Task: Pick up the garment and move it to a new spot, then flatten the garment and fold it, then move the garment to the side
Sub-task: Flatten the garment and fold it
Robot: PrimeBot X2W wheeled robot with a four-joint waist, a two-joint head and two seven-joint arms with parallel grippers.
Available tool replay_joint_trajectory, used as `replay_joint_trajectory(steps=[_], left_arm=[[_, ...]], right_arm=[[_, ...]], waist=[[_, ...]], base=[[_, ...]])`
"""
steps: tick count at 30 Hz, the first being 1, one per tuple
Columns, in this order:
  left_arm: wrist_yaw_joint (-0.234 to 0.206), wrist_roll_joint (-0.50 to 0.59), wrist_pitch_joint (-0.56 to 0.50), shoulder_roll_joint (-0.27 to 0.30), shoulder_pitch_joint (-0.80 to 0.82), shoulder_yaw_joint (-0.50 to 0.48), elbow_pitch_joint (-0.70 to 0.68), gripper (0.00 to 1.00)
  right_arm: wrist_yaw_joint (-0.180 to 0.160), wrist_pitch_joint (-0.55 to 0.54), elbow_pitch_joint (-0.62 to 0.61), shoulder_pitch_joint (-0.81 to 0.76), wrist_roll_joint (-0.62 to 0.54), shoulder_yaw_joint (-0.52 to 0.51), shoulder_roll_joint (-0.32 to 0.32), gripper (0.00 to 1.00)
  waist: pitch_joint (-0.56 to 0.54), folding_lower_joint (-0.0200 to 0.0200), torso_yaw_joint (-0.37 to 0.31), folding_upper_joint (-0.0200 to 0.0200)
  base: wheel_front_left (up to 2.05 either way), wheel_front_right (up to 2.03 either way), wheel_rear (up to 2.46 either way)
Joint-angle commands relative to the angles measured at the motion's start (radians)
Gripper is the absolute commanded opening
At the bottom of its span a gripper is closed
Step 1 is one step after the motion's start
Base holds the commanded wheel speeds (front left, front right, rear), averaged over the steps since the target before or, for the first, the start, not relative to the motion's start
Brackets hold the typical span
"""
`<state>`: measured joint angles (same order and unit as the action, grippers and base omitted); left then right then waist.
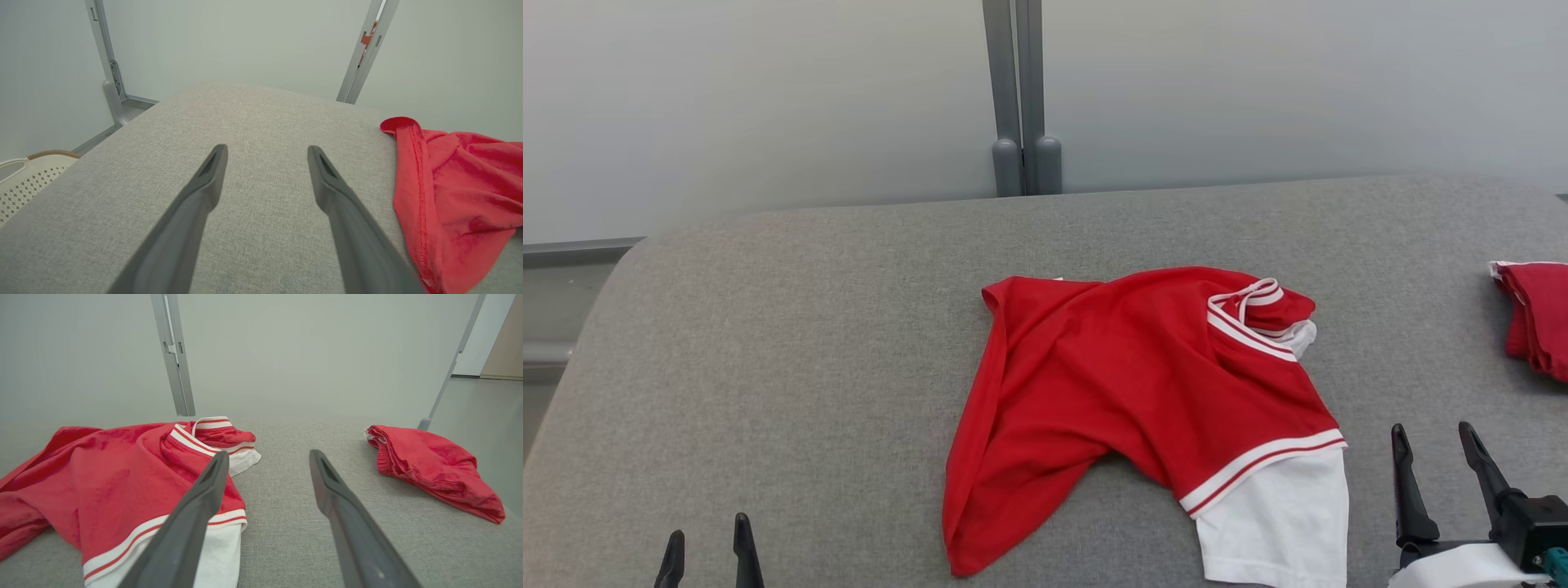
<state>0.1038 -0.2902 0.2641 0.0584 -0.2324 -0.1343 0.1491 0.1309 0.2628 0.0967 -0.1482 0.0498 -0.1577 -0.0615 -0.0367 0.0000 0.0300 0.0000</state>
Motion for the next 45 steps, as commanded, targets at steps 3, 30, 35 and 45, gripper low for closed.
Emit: replay_joint_trajectory(steps=[3, 30, 35, 45], left_arm=[[0.019, 0.025, 0.0, -0.005, 0.019, 0.004, -0.01, 1.0], [0.028, -0.01, 0.0, 0.037, 0.04, 0.153, -0.044, 1.0], [0.028, -0.06, 0.0, 0.068, 0.041, 0.285, 0.009, 1.0], [0.027, -0.144, -0.139, 0.096, 0.167, 0.477, 0.207, 1.0]], right_arm=[[0.0, 0.003, 0.003, -0.015, 0.004, 0.008, 0.003, 1.0], [0.0, 0.003, -0.003, 0.013, 0.063, 0.044, 0.011, 1.0], [0.0, -0.015, 0.122, -0.007, 0.051, 0.114, 0.0, 1.0], [0.0, -0.247, 0.334, 0.123, 0.02, 0.199, -0.014, 1.0]], waist=[[-0.006, 0.0, 0.005, 0.0], [0.019, 0.0, -0.032, 0.0], [0.024, 0.0, -0.033, 0.0], [0.113, 0.0, -0.044, 0.0]], base=[[0.0, 0.0, 0.0], [0.0, 0.0, 0.0], [0.0, 0.0, 0.0], [0.0, 0.0, 0.0]])
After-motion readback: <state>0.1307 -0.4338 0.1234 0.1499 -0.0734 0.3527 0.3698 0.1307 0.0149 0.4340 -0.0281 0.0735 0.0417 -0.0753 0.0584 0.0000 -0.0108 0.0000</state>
